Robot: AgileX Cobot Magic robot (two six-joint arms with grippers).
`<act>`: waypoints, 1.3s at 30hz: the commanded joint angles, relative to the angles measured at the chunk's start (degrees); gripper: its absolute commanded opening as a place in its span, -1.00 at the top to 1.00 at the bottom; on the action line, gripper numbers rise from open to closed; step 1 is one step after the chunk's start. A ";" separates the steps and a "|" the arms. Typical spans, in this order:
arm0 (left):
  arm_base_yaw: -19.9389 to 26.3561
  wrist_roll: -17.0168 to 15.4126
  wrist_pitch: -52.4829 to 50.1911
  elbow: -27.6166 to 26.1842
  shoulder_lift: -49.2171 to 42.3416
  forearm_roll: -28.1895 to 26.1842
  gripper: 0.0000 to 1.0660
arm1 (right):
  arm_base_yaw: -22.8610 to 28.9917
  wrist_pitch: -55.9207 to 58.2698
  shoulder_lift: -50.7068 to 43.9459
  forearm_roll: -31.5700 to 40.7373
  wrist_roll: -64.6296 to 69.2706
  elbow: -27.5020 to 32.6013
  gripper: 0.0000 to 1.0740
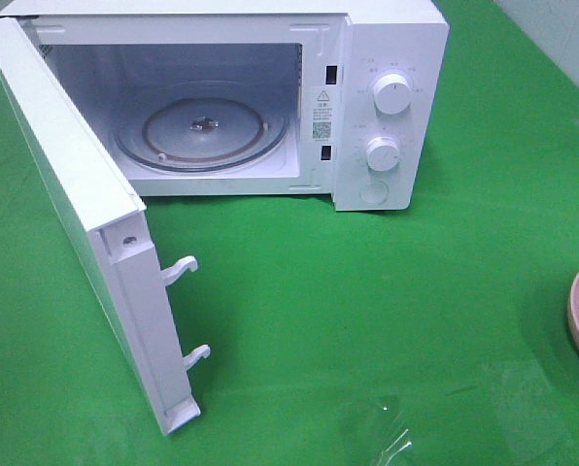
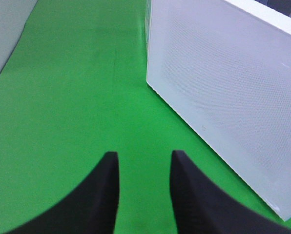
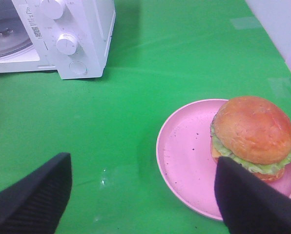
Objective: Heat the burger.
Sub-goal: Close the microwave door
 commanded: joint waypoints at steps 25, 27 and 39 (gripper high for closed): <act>0.06 -0.52 -70.42 12.09 38.33 -1.55 1.00 | -0.34 -0.74 -1.43 0.06 -0.57 0.11 -0.42; 0.06 -0.52 -75.69 13.46 41.48 -1.32 1.00 | -0.34 -0.74 -1.43 0.06 -0.57 0.11 -0.42; -3.72 -11.57 -99.47 15.18 61.13 16.16 1.00 | -0.34 -0.74 -1.43 0.06 -0.57 0.11 -0.42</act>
